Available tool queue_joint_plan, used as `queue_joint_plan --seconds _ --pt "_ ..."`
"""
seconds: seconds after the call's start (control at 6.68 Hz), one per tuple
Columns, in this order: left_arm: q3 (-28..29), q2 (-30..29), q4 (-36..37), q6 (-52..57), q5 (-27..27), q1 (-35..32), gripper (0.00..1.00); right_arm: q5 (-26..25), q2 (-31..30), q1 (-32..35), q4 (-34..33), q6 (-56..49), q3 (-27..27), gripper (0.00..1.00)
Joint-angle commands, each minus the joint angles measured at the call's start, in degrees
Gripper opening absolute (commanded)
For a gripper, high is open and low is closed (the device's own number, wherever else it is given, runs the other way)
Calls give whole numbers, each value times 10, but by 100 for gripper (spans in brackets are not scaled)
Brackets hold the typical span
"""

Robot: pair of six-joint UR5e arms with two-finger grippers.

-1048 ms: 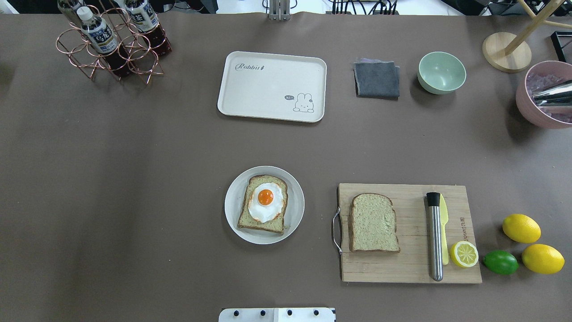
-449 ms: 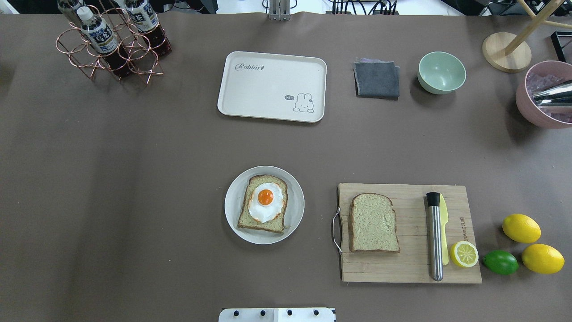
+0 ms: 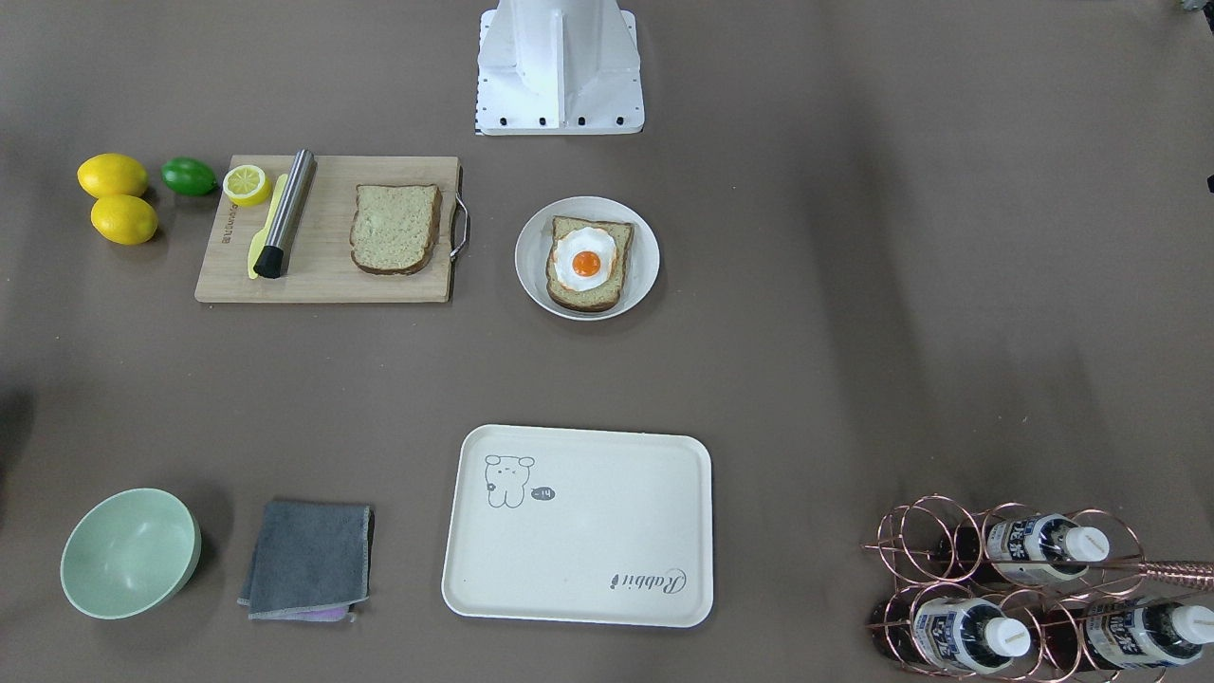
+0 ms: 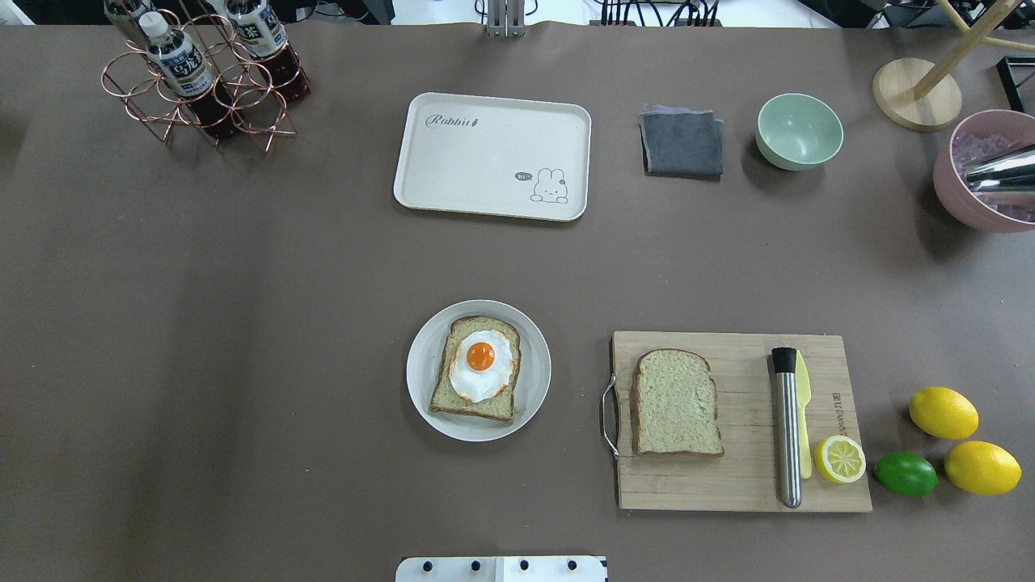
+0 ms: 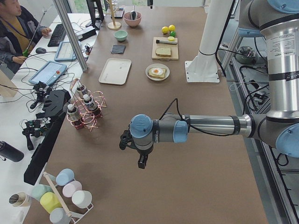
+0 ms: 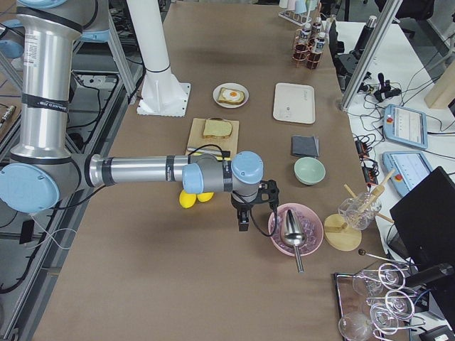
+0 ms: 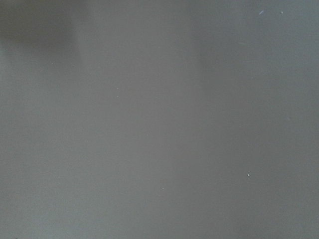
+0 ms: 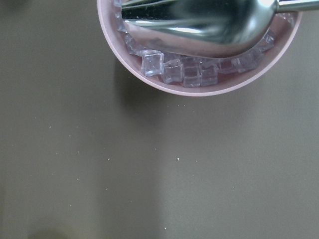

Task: Make sandwich and place on tray

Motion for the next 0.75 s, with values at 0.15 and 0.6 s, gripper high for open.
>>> queue_joint_plan --seconds 0.15,0.6 --pt "-53 8 0 -10 0 -2 97 3 -9 1 0 2 -13 100" --pt "-61 24 -4 -8 1 1 98 27 -11 1 5 2 -14 100"
